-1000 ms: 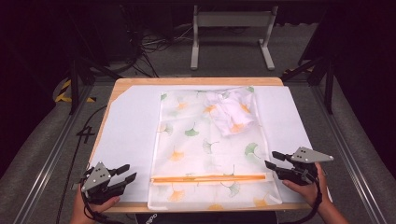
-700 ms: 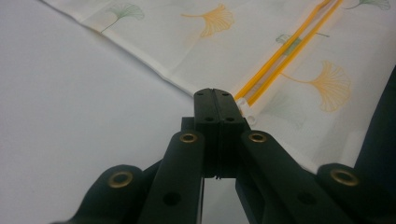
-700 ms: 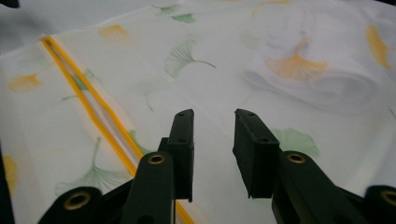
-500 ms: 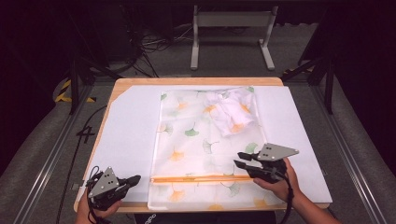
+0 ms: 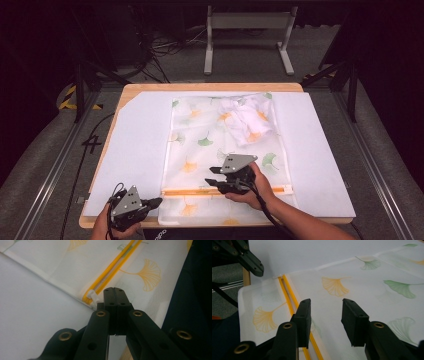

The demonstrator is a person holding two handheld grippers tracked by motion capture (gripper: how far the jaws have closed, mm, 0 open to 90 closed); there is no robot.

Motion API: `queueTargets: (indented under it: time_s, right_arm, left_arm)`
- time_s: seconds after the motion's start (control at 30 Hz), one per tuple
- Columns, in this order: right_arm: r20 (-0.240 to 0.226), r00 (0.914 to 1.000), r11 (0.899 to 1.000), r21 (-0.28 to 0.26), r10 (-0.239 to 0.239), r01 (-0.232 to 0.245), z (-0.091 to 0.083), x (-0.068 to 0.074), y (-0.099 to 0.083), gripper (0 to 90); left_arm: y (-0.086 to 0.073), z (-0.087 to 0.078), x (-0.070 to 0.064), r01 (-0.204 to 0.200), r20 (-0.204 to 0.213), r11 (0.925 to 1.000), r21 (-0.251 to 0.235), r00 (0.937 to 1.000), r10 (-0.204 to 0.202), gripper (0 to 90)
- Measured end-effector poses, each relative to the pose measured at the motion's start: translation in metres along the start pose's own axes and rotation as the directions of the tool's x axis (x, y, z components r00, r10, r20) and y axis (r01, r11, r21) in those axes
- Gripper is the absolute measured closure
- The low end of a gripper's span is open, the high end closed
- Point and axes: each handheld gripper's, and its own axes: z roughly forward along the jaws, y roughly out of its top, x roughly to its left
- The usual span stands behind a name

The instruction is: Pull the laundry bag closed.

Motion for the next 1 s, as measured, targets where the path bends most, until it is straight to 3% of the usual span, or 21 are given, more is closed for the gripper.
queueTargets:
  time_s: [0.3,0.37,0.43,0.57,0.7,1.0]
  right_arm:
    - [-0.049,0.9980,0.999,0.026,-0.040,0.042,0.043,0.020,0.023,55.7]
    - [-0.062,0.9962,0.998,0.031,-0.060,0.062,0.053,0.025,0.029,54.4]
    - [-0.072,0.9956,0.997,0.035,-0.061,0.063,0.057,0.028,0.031,53.7]
    - [-0.120,0.9919,0.997,0.057,-0.040,0.047,0.083,0.036,0.045,51.2]
    - [-0.126,0.9908,0.996,0.070,-0.051,0.060,0.099,0.043,0.050,49.8]
    - [-0.142,0.9896,0.994,0.106,-0.022,0.037,0.132,0.055,0.052,48.5]
  left_arm:
    - [-0.002,0.013,-0.005,-0.033,0.044,0.9975,0.063,0.9986,0.030,90.0]
    - [-0.003,0.014,-0.004,-0.024,0.045,0.9979,0.060,0.9987,0.022,90.0]
    - [-0.003,0.014,-0.004,-0.022,0.050,0.9982,0.056,0.9986,0.019,90.0]
    - [-0.004,0.014,-0.004,-0.023,0.049,0.9982,0.055,0.9986,0.020,90.0]
    - [-0.004,0.014,-0.004,-0.021,0.052,0.9985,0.051,0.9985,0.018,90.0]
    - [-0.005,0.014,-0.004,-0.021,0.056,0.9987,0.047,0.9983,0.018,90.0]
